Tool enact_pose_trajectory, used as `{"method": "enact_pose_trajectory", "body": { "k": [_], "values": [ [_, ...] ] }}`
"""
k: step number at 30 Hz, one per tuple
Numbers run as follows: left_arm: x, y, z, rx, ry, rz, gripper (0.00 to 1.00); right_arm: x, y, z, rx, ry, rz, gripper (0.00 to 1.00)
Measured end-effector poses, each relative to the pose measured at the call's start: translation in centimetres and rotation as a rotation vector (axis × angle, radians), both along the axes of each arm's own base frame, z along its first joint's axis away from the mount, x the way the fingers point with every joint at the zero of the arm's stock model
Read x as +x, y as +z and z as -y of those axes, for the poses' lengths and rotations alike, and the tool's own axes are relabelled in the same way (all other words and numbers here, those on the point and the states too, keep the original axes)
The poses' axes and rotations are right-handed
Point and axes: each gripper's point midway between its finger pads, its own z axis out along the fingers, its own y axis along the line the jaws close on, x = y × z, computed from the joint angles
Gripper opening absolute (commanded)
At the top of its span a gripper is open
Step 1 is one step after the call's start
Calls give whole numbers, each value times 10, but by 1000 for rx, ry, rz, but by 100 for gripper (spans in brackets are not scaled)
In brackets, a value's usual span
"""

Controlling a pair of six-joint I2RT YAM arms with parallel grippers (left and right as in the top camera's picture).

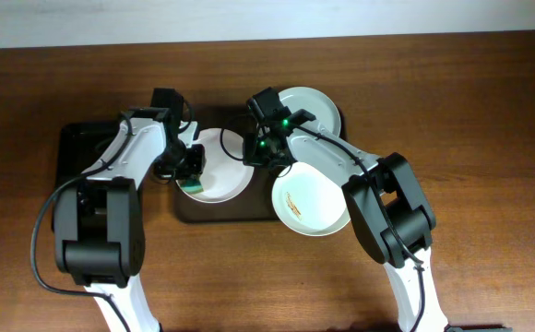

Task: Clean dirty plates on tray and stack at the side
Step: 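Carry the sponge with the left gripper onto the pinkish plate, then scrub the pinkish plate with the sponge while the right gripper holds it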

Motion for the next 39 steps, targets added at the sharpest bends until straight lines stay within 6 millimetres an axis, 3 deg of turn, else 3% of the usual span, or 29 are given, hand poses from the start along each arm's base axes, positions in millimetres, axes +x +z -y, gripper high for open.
{"method": "enact_pose_trajectory", "body": {
  "k": [1,6,9,11,15,19,22,25,28,32,36,39],
  "values": [
    [3,0,1,0,-1,13,1,0,0,0,0,-1,0,4],
    [62,-1,-7,53,14,279,1,2,0,1,0,-11,1,4],
    [70,-7,-8,78,29,335,1,3,1,1,1,-15,7,4],
    [63,-8,-9,84,48,310,1,4,0,1,1,-15,8,4],
    [19,-10,-9,73,44,130,1,2,0,0,4,1,7,4],
    [3,-10,1,-5,-142,88,1,1,0,-1,3,17,11,4],
    [6,-9,11,-59,-228,120,1,1,0,-1,2,16,12,4],
    [24,-7,23,-115,-277,218,1,4,0,1,-4,8,20,4],
    [51,-5,21,-85,-194,315,1,6,1,1,0,-5,23,4],
    [71,-5,5,22,-25,374,1,6,1,1,3,-16,19,4],
    [56,-9,-21,167,130,297,1,5,2,-1,10,-12,17,4],
    [34,-10,-24,194,60,204,1,3,1,-3,14,-3,10,4]
  ]
}}
